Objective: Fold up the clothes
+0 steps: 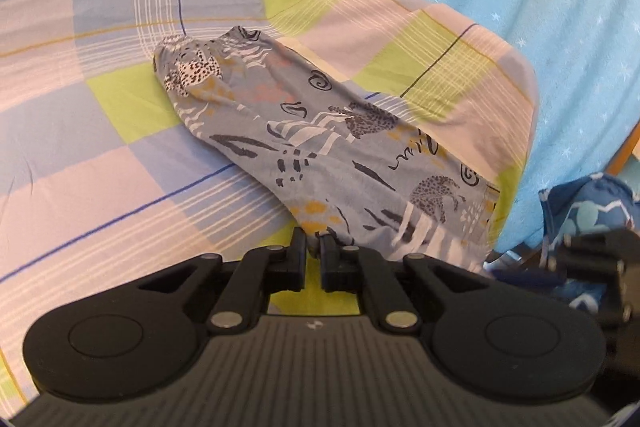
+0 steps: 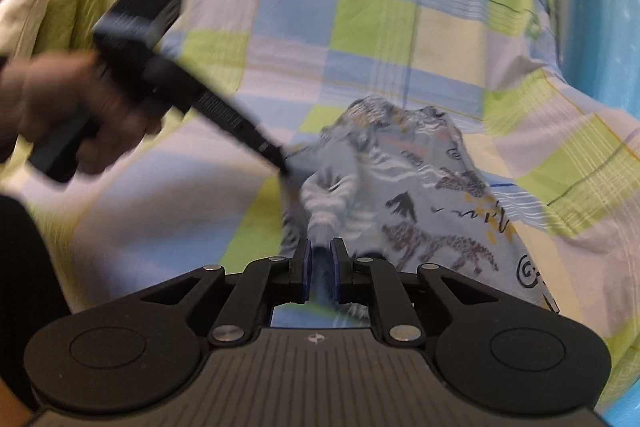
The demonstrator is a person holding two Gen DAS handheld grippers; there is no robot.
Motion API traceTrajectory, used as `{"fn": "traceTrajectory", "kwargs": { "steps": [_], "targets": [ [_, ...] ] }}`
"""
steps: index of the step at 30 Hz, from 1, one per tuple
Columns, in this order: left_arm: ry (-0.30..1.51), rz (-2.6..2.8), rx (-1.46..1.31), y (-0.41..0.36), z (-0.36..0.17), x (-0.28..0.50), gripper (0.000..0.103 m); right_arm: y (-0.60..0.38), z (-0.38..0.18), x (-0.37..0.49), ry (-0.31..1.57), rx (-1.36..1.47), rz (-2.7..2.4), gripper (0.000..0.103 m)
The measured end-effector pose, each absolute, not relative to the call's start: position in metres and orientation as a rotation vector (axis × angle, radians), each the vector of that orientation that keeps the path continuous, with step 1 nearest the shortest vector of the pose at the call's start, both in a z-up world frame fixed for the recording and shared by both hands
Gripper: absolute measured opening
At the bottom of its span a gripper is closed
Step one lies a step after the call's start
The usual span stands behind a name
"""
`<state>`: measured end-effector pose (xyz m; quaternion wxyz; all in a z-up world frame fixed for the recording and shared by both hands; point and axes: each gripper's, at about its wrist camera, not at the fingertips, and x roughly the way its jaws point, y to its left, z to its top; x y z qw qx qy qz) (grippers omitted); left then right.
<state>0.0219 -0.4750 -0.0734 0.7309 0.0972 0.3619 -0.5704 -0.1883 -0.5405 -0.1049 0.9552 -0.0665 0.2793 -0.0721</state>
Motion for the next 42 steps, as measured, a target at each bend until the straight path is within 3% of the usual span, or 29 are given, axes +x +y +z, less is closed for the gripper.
{"fn": "traceTrajectory", "kwargs": {
  "steps": [2,4,11,12,13,15,18,21,23,26,31,34,37,42],
  "targets": [
    [0.817,-1.252,0.185,-0.473,-0.072,0.023,0.004,-0.517,-0.119,-0.184,0.608,-0.281,-0.111,0.021],
    [0.836,-1.249,0.153,-0.47,-0.071,0.025,0.004,-0.498,-0.131,-0.178,0.627,-0.421,-0.079,0.038],
    [0.89,-1.229,0.029,-0.458,-0.071,0.033,0.001,-0.487,-0.161,-0.143,0.667,-0.671,-0.135,0.039],
    [0.889,-1.228,0.025,-0.457,-0.071,0.033,0.001,-0.489,-0.162,-0.139,0.666,-0.678,-0.15,0.038],
    [0.887,-1.227,0.025,-0.456,-0.071,0.033,0.001,-0.492,-0.161,-0.136,0.667,-0.67,-0.171,0.027],
    [0.875,-1.225,0.031,-0.454,-0.071,0.035,0.001,-0.504,-0.153,-0.137,0.664,-0.561,-0.198,0.0],
    [0.858,-1.234,0.03,-0.451,-0.071,0.037,0.001,-0.529,-0.134,-0.145,0.649,-0.297,-0.222,0.0],
    [0.844,-1.247,0.024,-0.45,-0.068,0.038,0.001,-0.583,-0.117,-0.168,0.577,0.268,-0.15,0.001],
    [0.836,-1.256,0.012,-0.448,-0.065,0.038,0.0,-0.618,-0.122,-0.184,0.505,0.627,-0.066,0.001],
    [0.84,-1.253,-0.013,-0.443,-0.064,0.042,0.0,-0.65,-0.137,-0.197,0.455,0.903,-0.032,0.001],
    [0.847,-1.219,-0.005,-0.445,-0.07,0.047,0.0,-0.66,-0.138,-0.205,0.471,0.873,-0.189,0.002],
    [0.844,-1.235,0.016,-0.45,-0.073,0.044,0.0,-0.659,-0.133,-0.203,0.482,0.804,-0.221,0.01],
    [0.838,-1.274,0.051,-0.458,-0.074,0.035,0.0,-0.655,-0.133,-0.197,0.516,0.746,-0.224,0.012],
    [0.806,-1.296,0.138,-0.472,-0.078,0.02,0.018,-0.635,-0.123,-0.196,0.557,0.539,-0.271,0.023]
  ]
}}
